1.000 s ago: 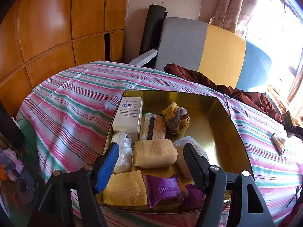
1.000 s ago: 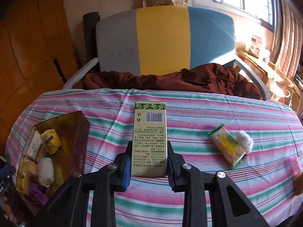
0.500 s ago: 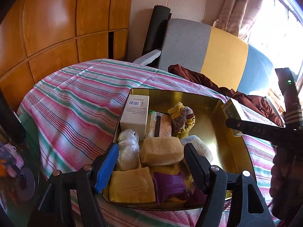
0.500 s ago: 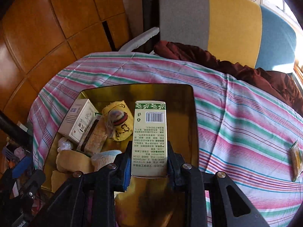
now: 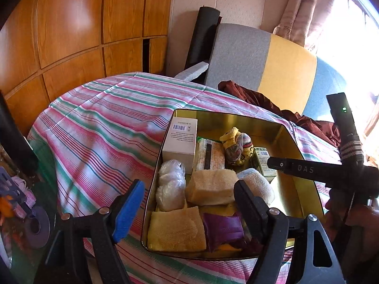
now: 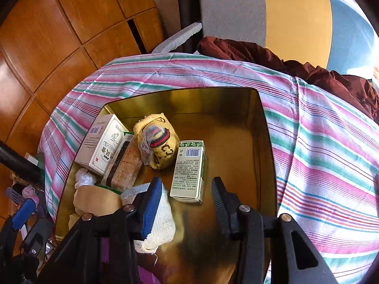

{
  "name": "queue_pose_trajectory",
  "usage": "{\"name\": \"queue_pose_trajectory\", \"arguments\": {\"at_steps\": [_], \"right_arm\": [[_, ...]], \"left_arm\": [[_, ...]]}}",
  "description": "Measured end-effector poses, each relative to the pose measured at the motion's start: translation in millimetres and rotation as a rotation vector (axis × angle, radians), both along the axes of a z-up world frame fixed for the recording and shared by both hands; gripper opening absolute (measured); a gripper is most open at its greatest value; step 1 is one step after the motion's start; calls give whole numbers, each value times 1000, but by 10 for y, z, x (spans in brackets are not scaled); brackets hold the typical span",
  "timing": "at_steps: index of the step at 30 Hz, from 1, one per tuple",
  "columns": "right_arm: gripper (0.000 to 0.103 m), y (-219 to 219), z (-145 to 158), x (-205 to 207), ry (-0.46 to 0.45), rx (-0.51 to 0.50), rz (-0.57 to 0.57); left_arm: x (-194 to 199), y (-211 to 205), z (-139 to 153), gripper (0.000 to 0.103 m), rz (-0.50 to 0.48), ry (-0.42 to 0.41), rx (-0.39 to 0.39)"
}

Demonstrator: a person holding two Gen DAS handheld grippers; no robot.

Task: Organize objects
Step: 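Carry the green-and-white carton into the gold tray and release it with the right gripper, then move both tools back toward the remaining items on the sheet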

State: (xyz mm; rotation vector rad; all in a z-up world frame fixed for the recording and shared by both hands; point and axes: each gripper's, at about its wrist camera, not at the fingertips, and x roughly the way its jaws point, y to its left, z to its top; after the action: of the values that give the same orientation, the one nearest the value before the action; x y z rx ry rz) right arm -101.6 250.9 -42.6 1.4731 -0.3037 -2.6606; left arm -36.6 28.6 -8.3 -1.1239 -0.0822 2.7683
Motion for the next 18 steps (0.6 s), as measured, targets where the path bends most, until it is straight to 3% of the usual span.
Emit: {"name": "queue_pose_trajectory", "arguments": {"at_steps": [8,18], "right_arm": [[44,166,273,295,76,40,-13],[44,963,368,696,94,33,-161]], "left_arm": [[73,87,87,81,-26,19,-4],[162,340,154,82,-88,30,-34]]}}
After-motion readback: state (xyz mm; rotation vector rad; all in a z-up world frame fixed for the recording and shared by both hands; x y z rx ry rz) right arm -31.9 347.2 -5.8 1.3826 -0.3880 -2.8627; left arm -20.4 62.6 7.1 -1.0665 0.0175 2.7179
